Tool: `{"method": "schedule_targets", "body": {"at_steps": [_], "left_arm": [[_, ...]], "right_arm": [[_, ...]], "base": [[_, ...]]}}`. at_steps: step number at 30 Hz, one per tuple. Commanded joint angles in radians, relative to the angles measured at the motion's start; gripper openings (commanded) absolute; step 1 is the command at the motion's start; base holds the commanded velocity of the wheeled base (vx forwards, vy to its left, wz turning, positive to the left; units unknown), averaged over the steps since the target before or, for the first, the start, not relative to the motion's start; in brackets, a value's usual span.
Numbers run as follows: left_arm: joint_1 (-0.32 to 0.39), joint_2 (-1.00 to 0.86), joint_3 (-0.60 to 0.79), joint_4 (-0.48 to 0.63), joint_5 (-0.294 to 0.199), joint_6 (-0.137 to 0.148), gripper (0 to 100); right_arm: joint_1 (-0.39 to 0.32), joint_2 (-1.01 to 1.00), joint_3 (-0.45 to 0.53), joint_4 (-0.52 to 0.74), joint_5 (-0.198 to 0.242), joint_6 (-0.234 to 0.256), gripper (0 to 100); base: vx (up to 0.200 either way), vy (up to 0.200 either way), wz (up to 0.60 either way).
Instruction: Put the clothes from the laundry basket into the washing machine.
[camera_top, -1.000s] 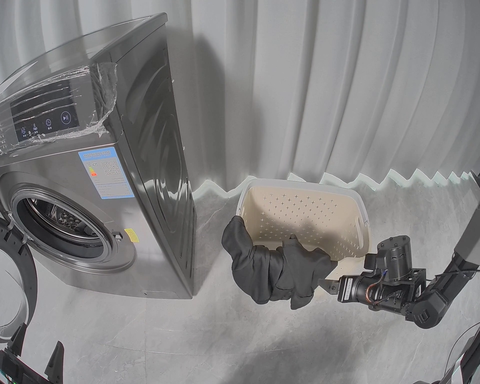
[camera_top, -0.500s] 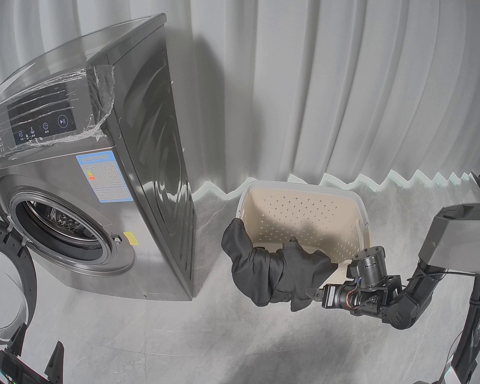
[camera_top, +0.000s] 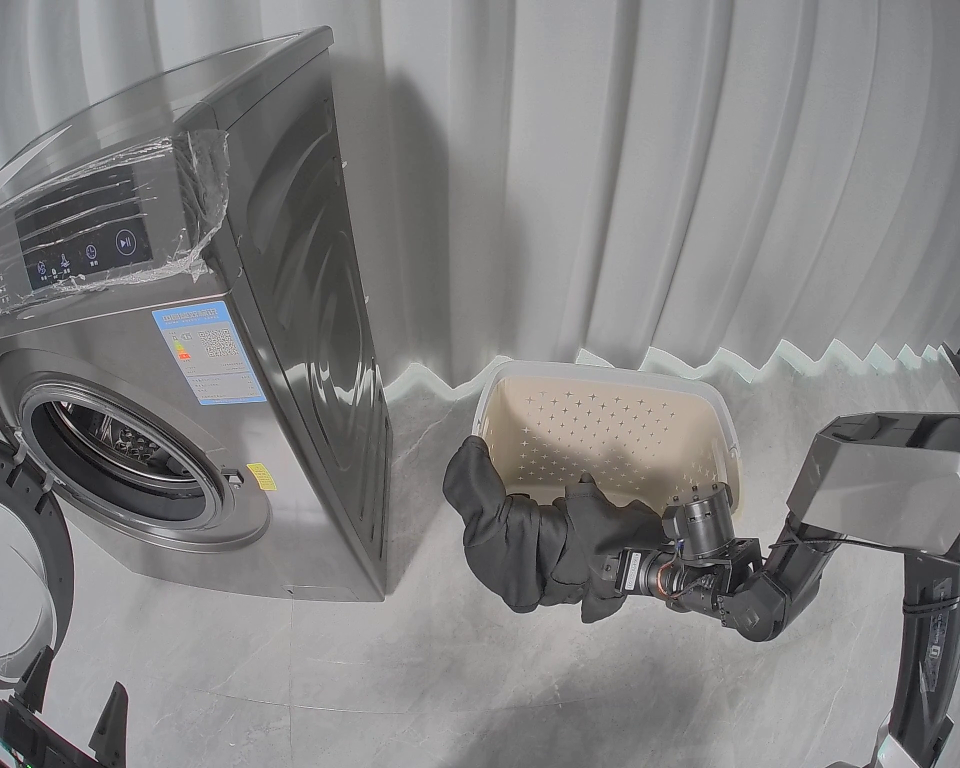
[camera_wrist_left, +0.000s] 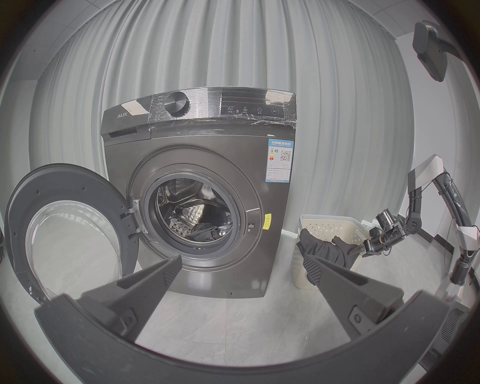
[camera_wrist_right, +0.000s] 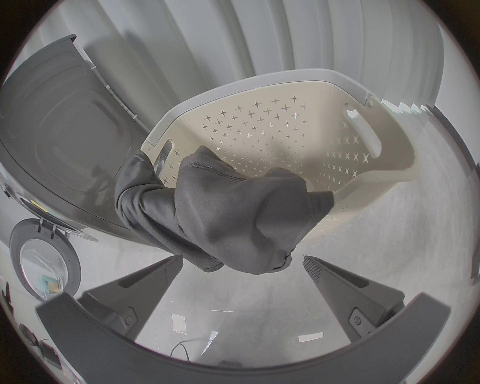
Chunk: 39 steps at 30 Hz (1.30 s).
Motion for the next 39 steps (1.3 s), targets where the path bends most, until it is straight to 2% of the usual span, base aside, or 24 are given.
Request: {"method": "schedule_targets", "body": {"at_steps": [1, 12, 16, 28, 29, 39], "left_arm": [[0.001, -0.016, 0.016, 0.0, 0.0, 0.0, 100], [0.001, -0.016, 0.016, 0.0, 0.0, 0.0, 100], [0.001, -0.016, 0.016, 0.0, 0.0, 0.0, 100], [0.001, -0.016, 0.016, 0.0, 0.0, 0.0, 100], [0.001, -0.016, 0.016, 0.0, 0.0, 0.0, 100], [0.001, -0.016, 0.016, 0.0, 0.0, 0.0, 100]], "right_arm": [[-0.003, 0.038, -0.035, -0.004, 0.0, 0.0, 100], [-0.003, 0.078, -0.083, -0.036, -0.003, 0.001, 100], [-0.004, 0.084, -0.114, -0.039, -0.052, 0.0, 100], [-0.003, 0.096, -0.118, -0.041, -0.059, 0.0, 100], [-0.003, 0.103, -0.118, -0.041, -0.059, 0.0, 0], [0.005, 0.103, -0.108, -0.076, -0.06, -0.002, 0]], "base": [[0.0, 0.0, 0.0], [0.0, 0.0, 0.0], [0.0, 0.0, 0.0], [0.0, 0.0, 0.0], [0.0, 0.0, 0.0], [0.0, 0.0, 0.0]]}}
